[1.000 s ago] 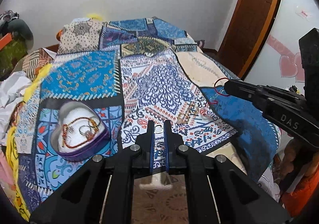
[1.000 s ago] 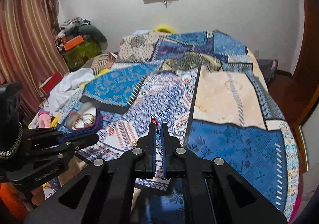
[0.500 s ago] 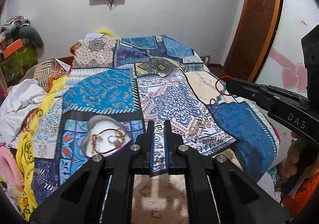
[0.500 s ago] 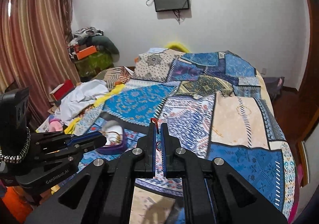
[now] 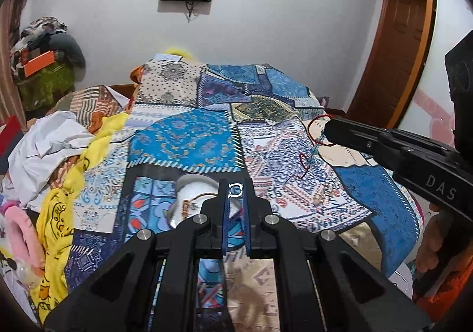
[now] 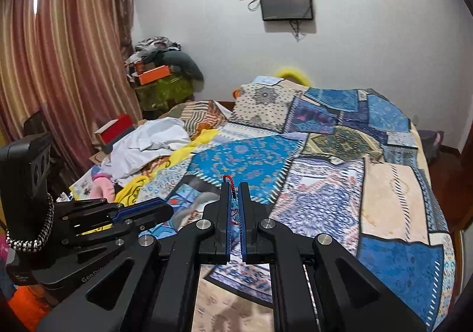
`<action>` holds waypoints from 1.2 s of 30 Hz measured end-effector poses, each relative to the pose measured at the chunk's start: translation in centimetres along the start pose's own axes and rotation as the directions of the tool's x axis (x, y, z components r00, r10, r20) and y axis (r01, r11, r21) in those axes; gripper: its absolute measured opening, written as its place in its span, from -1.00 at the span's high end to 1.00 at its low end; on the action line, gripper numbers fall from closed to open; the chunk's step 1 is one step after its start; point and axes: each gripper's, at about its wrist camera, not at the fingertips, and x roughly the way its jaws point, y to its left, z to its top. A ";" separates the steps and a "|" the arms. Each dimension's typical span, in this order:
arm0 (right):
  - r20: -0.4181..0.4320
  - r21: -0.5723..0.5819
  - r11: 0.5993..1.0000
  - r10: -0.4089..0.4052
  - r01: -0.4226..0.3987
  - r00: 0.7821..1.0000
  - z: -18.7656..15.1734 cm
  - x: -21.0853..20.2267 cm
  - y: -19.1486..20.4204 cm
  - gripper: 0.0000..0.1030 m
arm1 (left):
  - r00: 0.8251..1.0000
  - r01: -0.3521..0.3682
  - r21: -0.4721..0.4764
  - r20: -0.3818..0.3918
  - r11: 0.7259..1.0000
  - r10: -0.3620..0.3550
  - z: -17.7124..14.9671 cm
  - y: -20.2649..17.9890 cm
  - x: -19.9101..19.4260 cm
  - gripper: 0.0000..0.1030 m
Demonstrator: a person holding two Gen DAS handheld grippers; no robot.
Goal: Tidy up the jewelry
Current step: 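Lower both tools over the tin and open them to drop the pieces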
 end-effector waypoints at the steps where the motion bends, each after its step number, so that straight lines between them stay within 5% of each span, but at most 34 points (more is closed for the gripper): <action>1: -0.003 -0.003 1.000 0.007 -0.007 1.000 0.1 0.3 0.2 0.92 | 1.000 -0.007 -0.005 0.001 1.000 0.007 0.0 0.4 0.0 0.87; 22: -0.116 -0.034 0.995 0.084 -0.089 0.990 0.4 7.4 3.0 0.92 | 0.997 -0.003 -0.058 -0.074 0.998 -0.001 -1.4 4.6 4.3 0.87; 36: -0.253 -0.029 0.993 0.103 -0.114 0.962 -0.8 11.9 2.9 0.92 | 0.989 0.036 -0.064 -0.144 0.997 -0.045 -2.6 5.0 7.4 0.87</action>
